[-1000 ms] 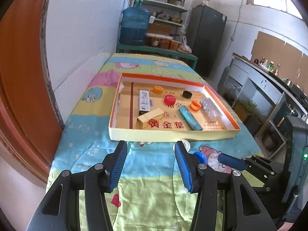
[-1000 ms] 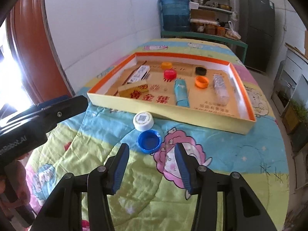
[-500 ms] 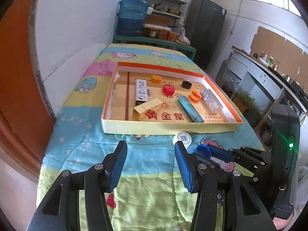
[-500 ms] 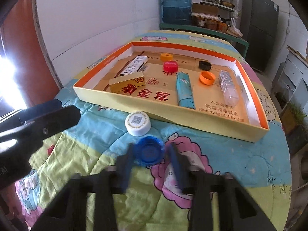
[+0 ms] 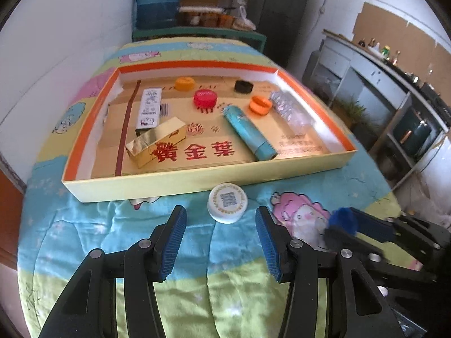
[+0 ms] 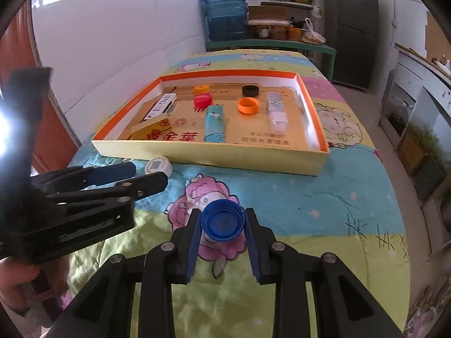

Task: Organize rigid objects
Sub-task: 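Grasp the blue cap with the right tool while the left tool grasps the white QR-label cap, then carry the white cap with the left tool while the right tool carries the blue cap into the tray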

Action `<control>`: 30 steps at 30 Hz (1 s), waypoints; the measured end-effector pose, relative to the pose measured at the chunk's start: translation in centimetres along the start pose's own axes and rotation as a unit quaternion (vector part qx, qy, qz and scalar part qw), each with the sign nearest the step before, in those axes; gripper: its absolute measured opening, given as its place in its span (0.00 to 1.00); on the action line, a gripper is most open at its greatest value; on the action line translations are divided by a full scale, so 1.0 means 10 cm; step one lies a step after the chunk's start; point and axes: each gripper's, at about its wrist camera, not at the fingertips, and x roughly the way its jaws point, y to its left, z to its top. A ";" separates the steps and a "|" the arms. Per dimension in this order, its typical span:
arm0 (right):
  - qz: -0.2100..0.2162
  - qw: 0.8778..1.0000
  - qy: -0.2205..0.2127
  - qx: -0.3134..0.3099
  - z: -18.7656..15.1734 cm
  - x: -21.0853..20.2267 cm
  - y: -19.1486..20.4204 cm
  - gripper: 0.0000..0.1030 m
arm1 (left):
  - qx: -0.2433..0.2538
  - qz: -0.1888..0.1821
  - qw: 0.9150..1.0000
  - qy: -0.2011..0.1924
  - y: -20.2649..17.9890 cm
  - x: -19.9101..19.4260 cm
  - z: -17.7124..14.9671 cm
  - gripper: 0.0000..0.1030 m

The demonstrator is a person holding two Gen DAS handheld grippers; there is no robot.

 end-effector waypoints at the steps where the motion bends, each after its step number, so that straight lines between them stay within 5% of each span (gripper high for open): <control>1: 0.001 1.000 0.000 0.003 -0.01 -0.01 -0.02 0.29 | -0.001 0.002 1.000 -0.004 0.00 0.02 0.01 0.51; 3: 0.002 1.000 0.001 0.006 -0.02 0.00 -0.03 0.29 | -0.003 0.006 1.000 -0.007 0.00 0.04 0.02 0.49; 5: 0.004 1.000 0.003 0.009 -0.04 0.00 -0.04 0.30 | -0.004 0.006 1.000 -0.012 0.01 0.04 0.02 0.29; 16: 0.009 1.000 -0.002 0.013 -0.01 -0.03 -0.04 0.30 | -0.001 -0.011 0.999 -0.036 0.01 -0.21 -0.04 0.29; 30: -0.015 0.998 -0.061 -0.019 0.51 -0.31 -0.07 0.30 | 0.004 -0.017 0.996 -0.092 0.02 -0.64 0.40 0.29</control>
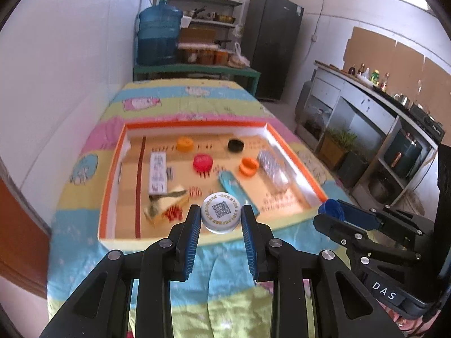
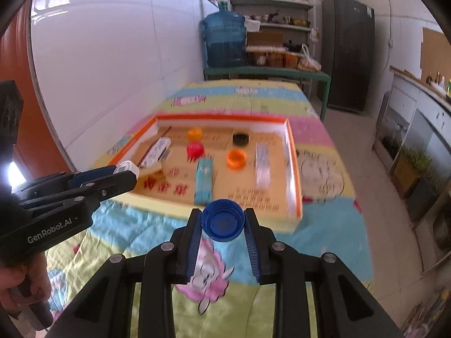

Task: Organize rigid objects
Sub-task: 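Carry the white cap with the left tool while the right tool carries the blue cap into the tray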

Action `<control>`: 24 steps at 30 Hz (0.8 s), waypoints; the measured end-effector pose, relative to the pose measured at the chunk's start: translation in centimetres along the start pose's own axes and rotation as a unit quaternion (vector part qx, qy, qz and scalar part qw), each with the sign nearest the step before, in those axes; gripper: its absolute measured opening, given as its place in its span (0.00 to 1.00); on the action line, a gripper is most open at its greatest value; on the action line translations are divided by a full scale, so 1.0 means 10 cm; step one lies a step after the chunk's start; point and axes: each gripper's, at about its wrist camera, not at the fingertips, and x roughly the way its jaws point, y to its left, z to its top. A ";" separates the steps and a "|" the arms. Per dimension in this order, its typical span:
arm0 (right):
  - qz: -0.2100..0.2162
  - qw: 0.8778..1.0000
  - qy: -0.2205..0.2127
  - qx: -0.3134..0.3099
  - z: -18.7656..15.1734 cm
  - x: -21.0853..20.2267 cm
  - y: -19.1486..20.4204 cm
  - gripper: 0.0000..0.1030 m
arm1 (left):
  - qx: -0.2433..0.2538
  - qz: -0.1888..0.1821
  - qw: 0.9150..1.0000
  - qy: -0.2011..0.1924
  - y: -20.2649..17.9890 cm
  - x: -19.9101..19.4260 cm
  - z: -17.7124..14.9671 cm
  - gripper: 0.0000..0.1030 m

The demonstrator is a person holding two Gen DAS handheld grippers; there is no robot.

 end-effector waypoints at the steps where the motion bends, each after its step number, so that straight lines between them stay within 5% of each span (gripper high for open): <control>1: -0.003 1.000 -0.005 -0.002 0.05 0.00 -0.01 0.30 | 0.000 0.001 1.000 -0.004 0.00 0.00 0.05 0.29; 14: -0.007 1.000 -0.022 -0.010 0.52 0.24 -0.05 0.30 | -0.011 -0.002 1.000 -0.020 0.05 0.21 0.44 0.29; 24: -0.002 1.000 0.010 -0.008 0.55 0.69 -0.09 0.29 | -0.009 0.009 1.000 0.021 0.10 0.67 0.42 0.29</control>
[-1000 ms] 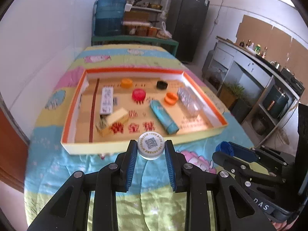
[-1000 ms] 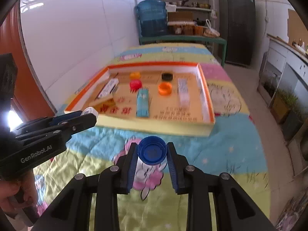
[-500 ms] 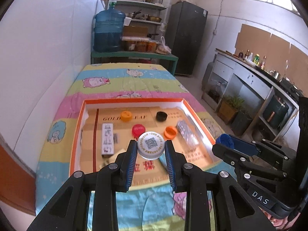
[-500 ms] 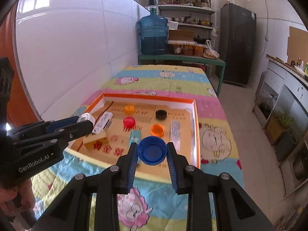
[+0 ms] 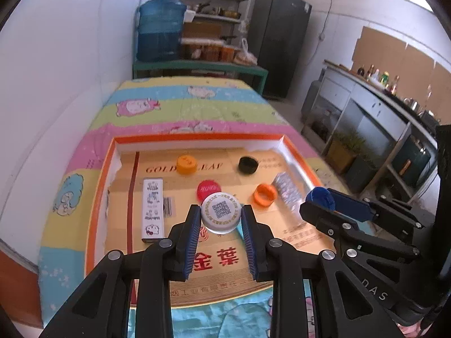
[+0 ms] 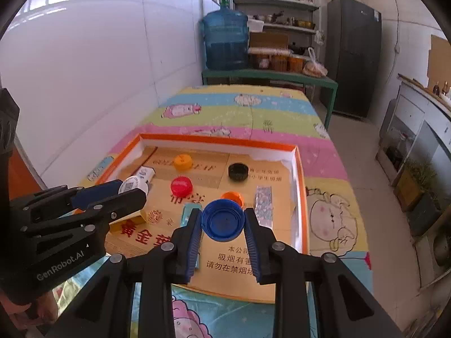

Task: Organize rigid objects
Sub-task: 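Carry the white cap with the left tool while the right tool carries the blue cap into the tray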

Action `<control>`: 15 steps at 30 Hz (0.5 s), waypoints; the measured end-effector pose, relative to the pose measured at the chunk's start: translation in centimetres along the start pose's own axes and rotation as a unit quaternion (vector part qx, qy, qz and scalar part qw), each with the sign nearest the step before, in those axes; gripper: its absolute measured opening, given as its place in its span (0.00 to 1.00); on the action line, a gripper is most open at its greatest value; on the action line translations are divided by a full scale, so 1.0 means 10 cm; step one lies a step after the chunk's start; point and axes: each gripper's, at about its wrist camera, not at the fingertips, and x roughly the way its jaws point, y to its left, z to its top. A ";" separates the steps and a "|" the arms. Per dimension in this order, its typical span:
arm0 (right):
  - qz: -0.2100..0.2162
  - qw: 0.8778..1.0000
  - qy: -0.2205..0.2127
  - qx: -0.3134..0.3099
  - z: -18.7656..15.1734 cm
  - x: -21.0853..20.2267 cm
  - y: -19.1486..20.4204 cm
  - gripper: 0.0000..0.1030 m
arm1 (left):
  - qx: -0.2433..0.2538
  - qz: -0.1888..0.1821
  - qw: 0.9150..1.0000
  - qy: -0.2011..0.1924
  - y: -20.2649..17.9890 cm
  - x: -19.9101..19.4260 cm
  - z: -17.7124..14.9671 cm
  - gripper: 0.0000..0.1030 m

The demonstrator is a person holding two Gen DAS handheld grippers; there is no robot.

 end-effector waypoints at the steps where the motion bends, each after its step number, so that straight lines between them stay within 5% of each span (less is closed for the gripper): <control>1: 0.000 1.000 0.005 0.001 -0.02 0.04 -0.01 0.30 | 0.000 0.001 1.000 0.008 0.01 0.06 -0.02 0.29; 15: 0.002 0.999 0.046 0.001 -0.18 0.34 -0.03 0.29 | 0.007 0.003 0.998 0.055 -0.02 0.38 -0.19 0.29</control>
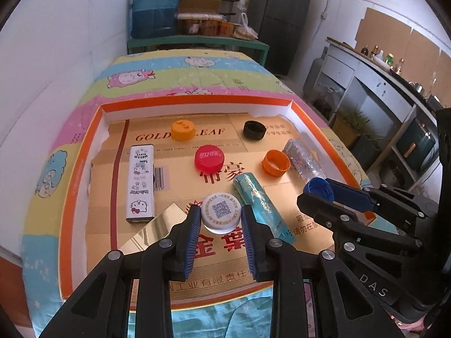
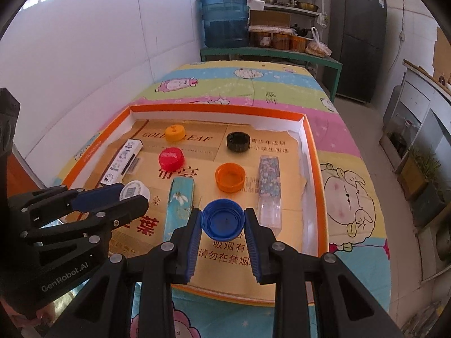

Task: Organize rigid objects
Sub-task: 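Carry the white cap with the left tool while the right tool carries the blue cap into the tray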

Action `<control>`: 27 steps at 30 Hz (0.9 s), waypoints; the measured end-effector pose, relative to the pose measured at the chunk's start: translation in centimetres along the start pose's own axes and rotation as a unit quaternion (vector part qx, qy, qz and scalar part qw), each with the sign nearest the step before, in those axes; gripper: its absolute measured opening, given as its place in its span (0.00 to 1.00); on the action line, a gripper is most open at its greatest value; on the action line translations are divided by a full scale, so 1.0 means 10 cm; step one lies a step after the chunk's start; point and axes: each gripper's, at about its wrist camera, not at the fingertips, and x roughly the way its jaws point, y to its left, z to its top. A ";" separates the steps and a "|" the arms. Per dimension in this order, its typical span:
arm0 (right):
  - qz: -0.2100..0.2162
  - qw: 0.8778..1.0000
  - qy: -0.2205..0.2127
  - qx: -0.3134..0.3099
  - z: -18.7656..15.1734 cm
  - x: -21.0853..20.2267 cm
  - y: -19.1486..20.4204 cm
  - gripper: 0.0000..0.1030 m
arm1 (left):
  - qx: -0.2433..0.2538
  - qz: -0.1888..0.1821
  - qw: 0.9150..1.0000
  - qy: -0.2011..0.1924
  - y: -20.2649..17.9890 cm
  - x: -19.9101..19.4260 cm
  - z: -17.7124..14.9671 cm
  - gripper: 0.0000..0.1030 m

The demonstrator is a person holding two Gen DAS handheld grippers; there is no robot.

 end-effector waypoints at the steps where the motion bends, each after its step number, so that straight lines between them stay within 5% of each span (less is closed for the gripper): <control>1: 0.000 1.000 0.002 0.000 -0.01 0.01 0.00 0.29 | 0.000 0.000 1.000 0.001 0.00 0.01 0.00 0.29; 27: -0.011 0.999 0.032 -0.008 -0.10 0.17 -0.02 0.30 | 0.013 0.003 1.000 0.014 -0.02 0.13 -0.06 0.29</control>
